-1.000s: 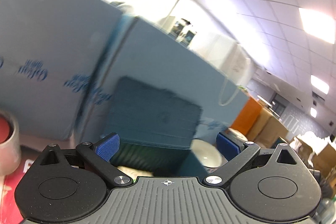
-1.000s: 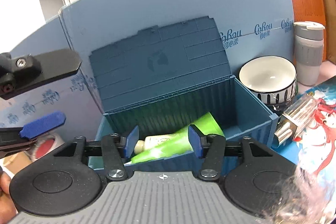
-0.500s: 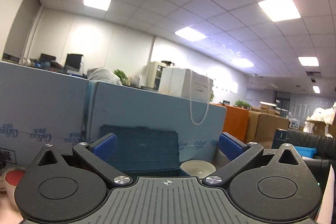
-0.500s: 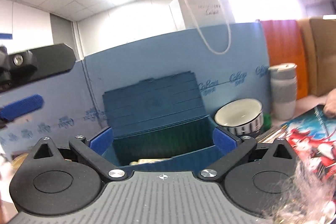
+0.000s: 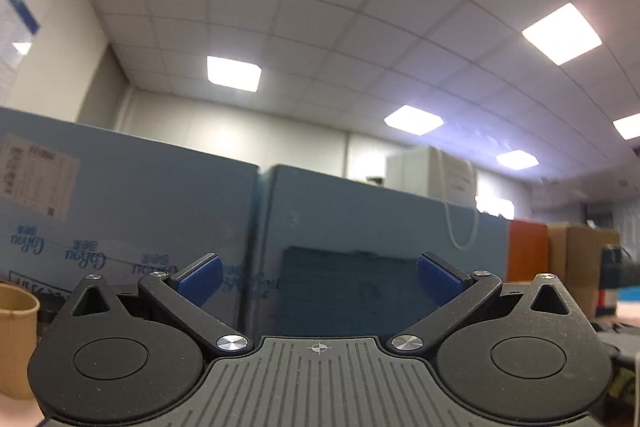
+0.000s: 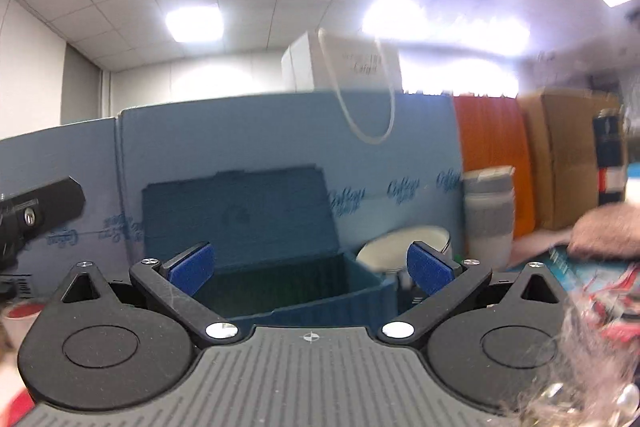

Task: Organize rigid objects

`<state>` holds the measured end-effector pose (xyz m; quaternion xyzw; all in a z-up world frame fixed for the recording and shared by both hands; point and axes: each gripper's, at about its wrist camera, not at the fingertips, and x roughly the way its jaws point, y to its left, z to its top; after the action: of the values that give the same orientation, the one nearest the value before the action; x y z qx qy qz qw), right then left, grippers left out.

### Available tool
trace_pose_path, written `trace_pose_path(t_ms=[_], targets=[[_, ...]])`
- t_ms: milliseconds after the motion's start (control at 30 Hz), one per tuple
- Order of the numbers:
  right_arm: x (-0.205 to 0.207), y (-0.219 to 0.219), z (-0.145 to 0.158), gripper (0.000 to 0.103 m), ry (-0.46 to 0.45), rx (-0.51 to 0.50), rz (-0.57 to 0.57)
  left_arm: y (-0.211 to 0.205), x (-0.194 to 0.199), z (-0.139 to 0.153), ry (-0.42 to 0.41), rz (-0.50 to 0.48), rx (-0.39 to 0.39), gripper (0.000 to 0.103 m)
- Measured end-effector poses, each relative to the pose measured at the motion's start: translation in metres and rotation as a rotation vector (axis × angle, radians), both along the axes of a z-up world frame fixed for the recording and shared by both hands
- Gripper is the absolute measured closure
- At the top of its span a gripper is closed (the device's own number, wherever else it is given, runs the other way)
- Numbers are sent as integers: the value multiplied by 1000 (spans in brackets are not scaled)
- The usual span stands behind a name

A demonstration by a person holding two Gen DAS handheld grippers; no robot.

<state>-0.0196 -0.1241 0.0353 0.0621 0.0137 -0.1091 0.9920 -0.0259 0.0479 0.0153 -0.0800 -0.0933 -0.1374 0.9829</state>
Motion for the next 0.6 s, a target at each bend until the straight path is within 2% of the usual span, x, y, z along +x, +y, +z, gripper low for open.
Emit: trace_pose_path(t_ms=[100, 233, 400, 600], targets=[[-5, 7, -9, 0, -76, -52, -49, -3, -5, -7, -44, 68, 4, 0], [-1, 18, -12, 0, -62, -161, -83, -9, -15, -12, -105, 119, 45, 0], [0, 15, -13, 0, -55, -159, -102, -19, -6, -20, -52, 122, 111, 0], [-3, 5, -14, 0, -67, -101, -107, -14, 3, -22, 7, 174, 104, 0]])
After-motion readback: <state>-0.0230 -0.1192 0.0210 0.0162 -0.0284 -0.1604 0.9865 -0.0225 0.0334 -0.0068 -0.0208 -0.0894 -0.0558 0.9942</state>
